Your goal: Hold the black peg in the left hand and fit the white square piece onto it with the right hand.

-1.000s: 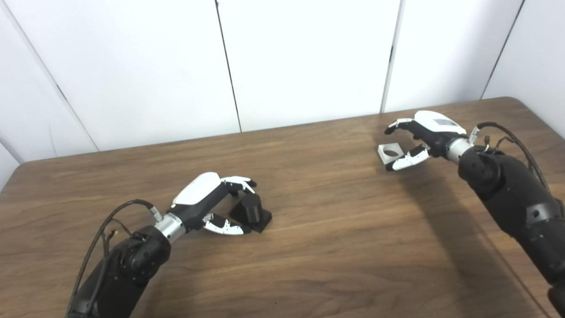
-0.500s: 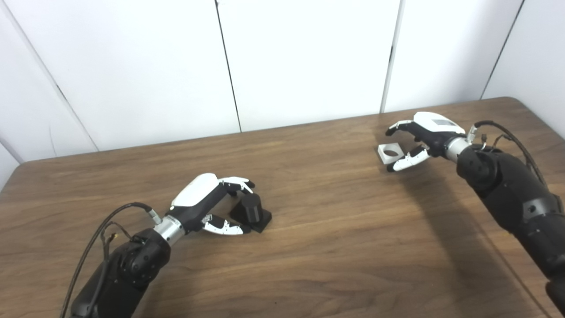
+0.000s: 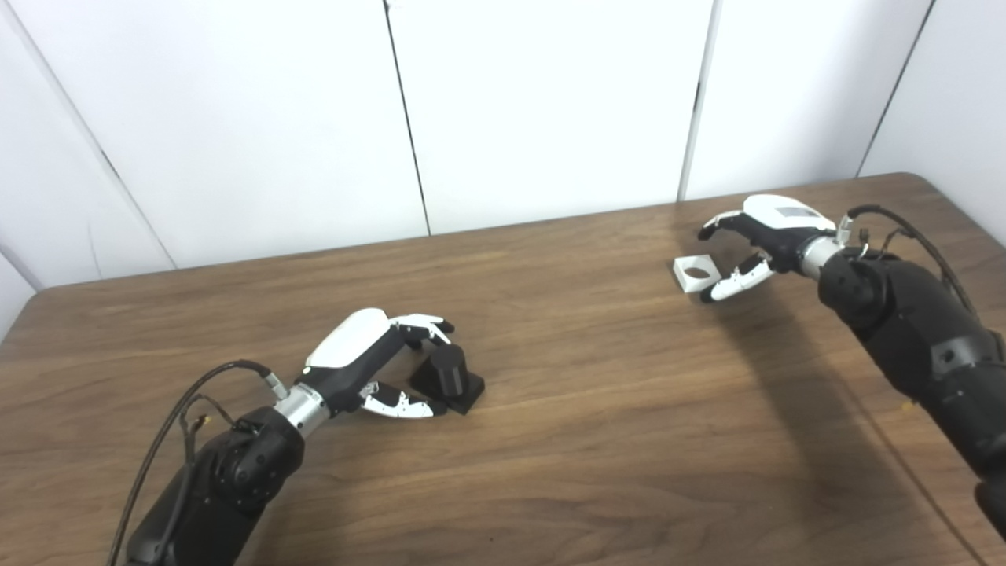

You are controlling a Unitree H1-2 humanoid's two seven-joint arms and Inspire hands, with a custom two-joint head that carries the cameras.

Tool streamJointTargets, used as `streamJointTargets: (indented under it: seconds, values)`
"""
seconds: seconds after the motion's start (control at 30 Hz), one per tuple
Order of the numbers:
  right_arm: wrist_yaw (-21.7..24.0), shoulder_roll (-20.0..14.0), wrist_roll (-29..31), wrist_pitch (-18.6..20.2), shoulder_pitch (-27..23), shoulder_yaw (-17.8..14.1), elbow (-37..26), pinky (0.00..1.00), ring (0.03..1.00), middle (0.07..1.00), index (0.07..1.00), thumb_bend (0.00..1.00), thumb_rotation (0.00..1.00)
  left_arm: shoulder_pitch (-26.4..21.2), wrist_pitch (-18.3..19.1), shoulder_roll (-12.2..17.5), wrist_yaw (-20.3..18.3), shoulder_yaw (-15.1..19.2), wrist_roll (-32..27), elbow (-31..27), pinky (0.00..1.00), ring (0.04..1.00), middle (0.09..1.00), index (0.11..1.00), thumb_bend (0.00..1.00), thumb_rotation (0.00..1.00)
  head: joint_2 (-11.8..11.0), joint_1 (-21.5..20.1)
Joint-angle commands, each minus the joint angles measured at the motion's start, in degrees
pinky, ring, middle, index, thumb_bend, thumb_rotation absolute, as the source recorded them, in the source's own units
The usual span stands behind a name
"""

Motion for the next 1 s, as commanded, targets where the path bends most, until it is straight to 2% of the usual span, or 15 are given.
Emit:
streamJointTargets:
  seconds: [0.0, 0.63, 0.97]
  values:
    - [-1.46, -0.74, -0.18, -1.4, -3.96, 0.06, 0.86, 0.73, 0.891, 0.9, 0.789, 0.77, 0.39, 3.43, 4.78, 3.6, -3.63, -0.96, 3.82, 4.99, 0.68, 0.821, 0.832, 0.598, 0.78, 0.06, 0.05, 0.05]
    - [-3.27, 2.54, 0.15, -2.42, -6.37, 3.11, 7.42, 0.73, 0.877, 0.896, 0.765, 0.76, 0.4, 3.31, 4.9, 3.55, -3.87, -1.12, 3.66, 5.2, 0.68, 0.824, 0.834, 0.596, 0.78, 0.07, 0.23, 0.73]
    - [-3.19, 3.86, -0.06, -2.68, -6.81, 4.91, 7.55, 0.71, 0.873, 0.892, 0.755, 0.74, 0.4, 3.6, 5.37, 3.77, -4.54, -1.16, 3.55, 4.36, 0.69, 0.833, 0.84, 0.599, 0.78, 0.07, 0.92, 1.93]
